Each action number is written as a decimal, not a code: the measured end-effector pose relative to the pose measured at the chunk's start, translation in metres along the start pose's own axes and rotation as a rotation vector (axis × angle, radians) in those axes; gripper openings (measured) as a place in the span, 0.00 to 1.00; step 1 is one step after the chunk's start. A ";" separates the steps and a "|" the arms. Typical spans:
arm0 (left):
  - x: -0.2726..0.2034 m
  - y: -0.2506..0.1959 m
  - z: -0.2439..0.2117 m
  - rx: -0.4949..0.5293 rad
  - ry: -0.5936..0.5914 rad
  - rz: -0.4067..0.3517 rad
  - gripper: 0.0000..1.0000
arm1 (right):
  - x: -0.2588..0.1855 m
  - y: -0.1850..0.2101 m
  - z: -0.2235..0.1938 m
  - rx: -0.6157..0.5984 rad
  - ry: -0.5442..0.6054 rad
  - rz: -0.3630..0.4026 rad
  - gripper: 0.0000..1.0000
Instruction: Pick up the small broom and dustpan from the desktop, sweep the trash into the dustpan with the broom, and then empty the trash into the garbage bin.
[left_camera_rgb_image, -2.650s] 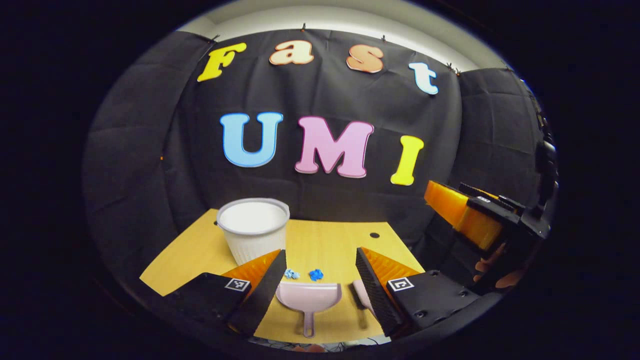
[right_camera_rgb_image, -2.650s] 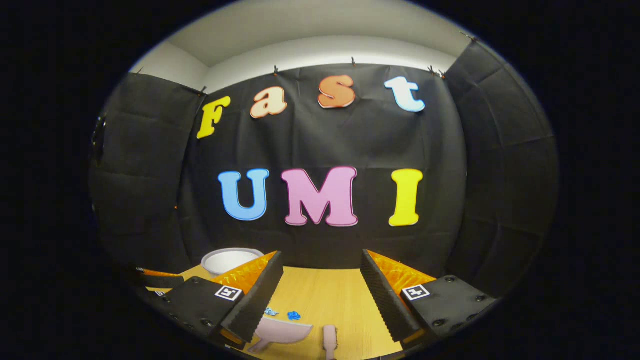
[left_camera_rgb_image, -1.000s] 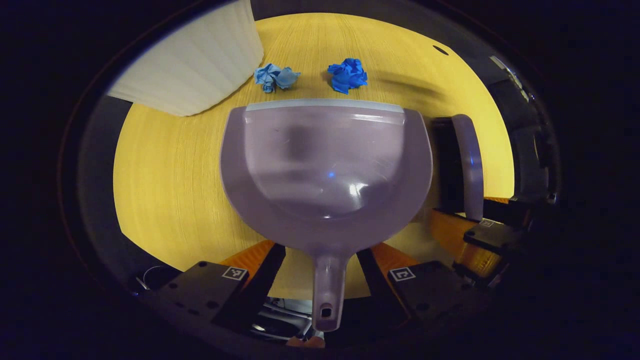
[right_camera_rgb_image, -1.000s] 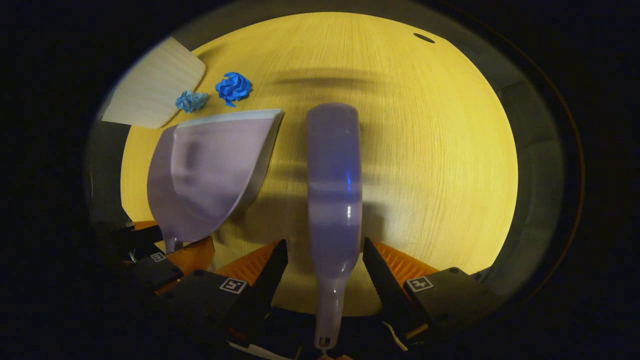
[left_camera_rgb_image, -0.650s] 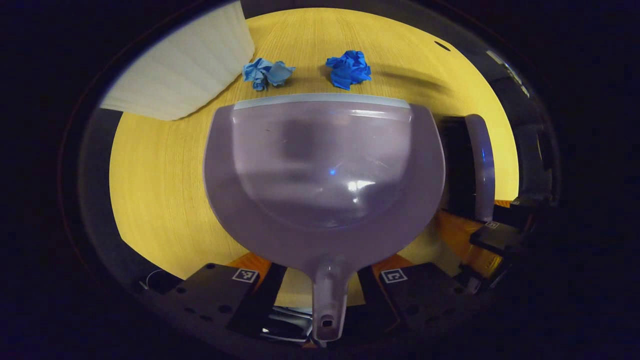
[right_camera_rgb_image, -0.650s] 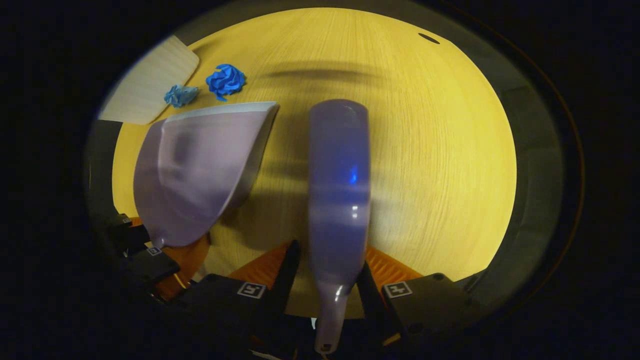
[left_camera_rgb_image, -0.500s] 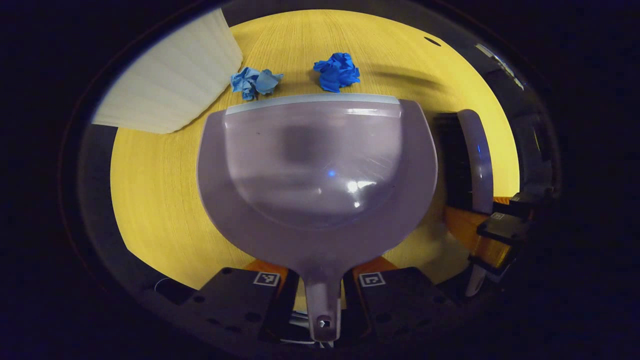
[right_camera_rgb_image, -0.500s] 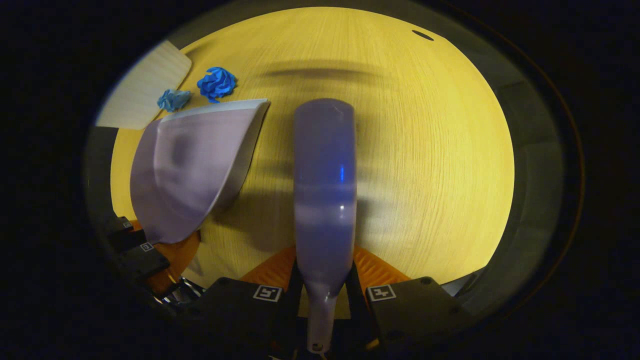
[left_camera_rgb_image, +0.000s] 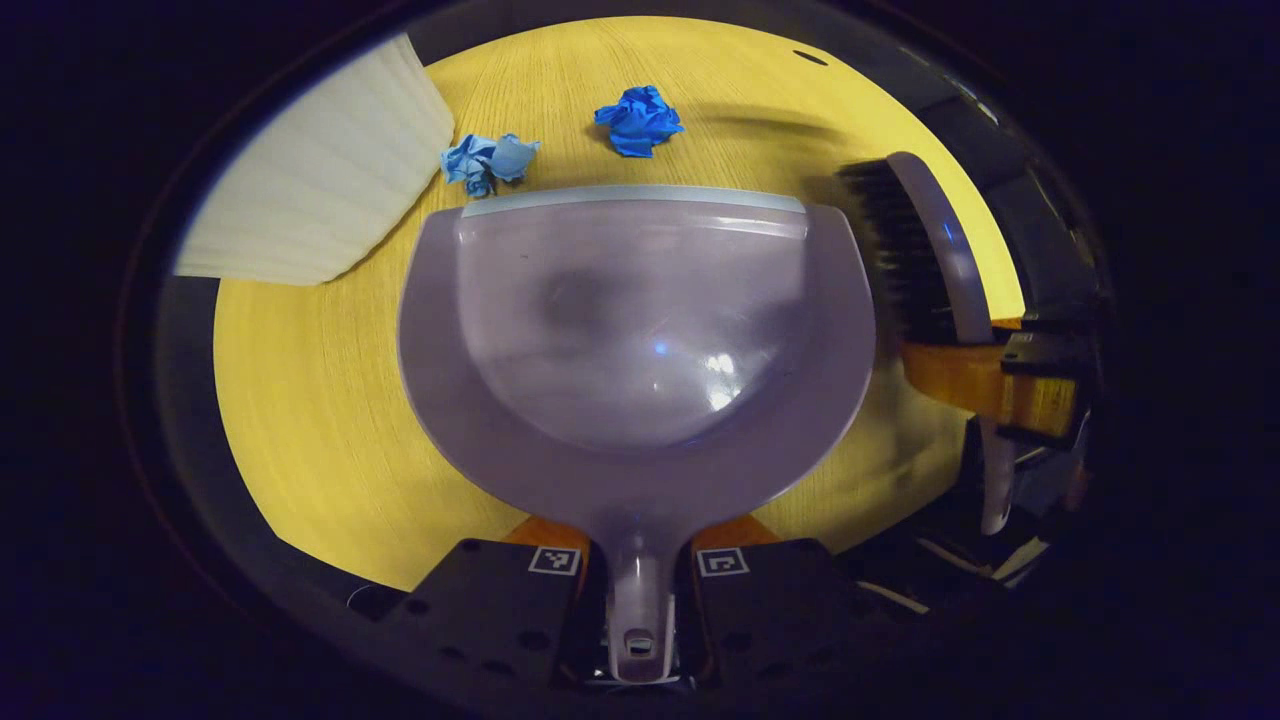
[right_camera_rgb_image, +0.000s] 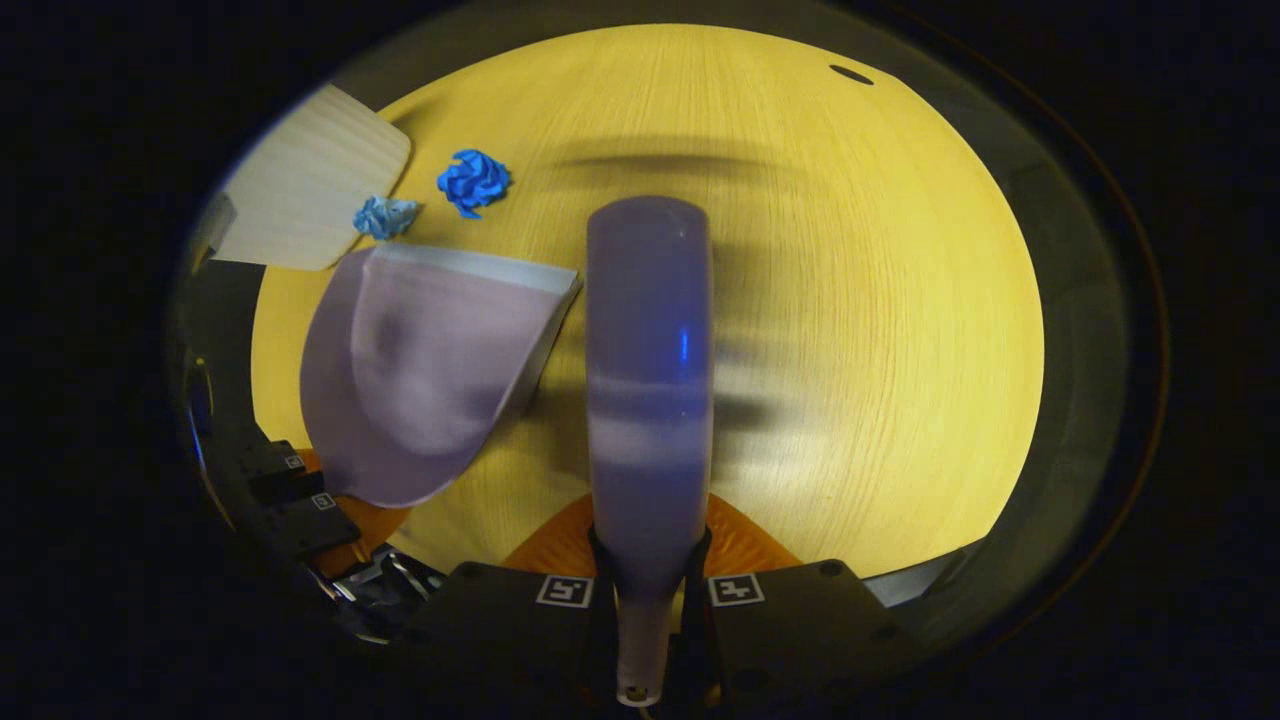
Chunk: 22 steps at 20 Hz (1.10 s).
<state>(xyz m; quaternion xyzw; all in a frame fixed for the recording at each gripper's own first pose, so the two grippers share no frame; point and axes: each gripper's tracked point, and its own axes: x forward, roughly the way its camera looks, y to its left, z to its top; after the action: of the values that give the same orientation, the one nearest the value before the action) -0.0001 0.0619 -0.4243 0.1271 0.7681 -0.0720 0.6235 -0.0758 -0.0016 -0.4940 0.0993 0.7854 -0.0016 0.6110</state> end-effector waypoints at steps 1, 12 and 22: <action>-0.003 0.002 -0.008 -0.003 -0.001 0.002 0.26 | -0.007 -0.003 0.005 -0.016 -0.020 -0.008 0.27; -0.005 0.043 -0.045 0.073 -0.016 0.089 0.26 | -0.035 0.009 0.205 -0.537 -0.248 -0.229 0.27; 0.006 0.060 -0.044 0.131 0.004 0.081 0.26 | 0.040 0.067 0.225 -1.050 -0.069 -0.205 0.27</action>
<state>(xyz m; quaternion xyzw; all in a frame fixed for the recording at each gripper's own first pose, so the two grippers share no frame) -0.0256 0.1319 -0.4178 0.1987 0.7572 -0.0964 0.6146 0.1412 0.0420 -0.5813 -0.2971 0.6657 0.3284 0.6006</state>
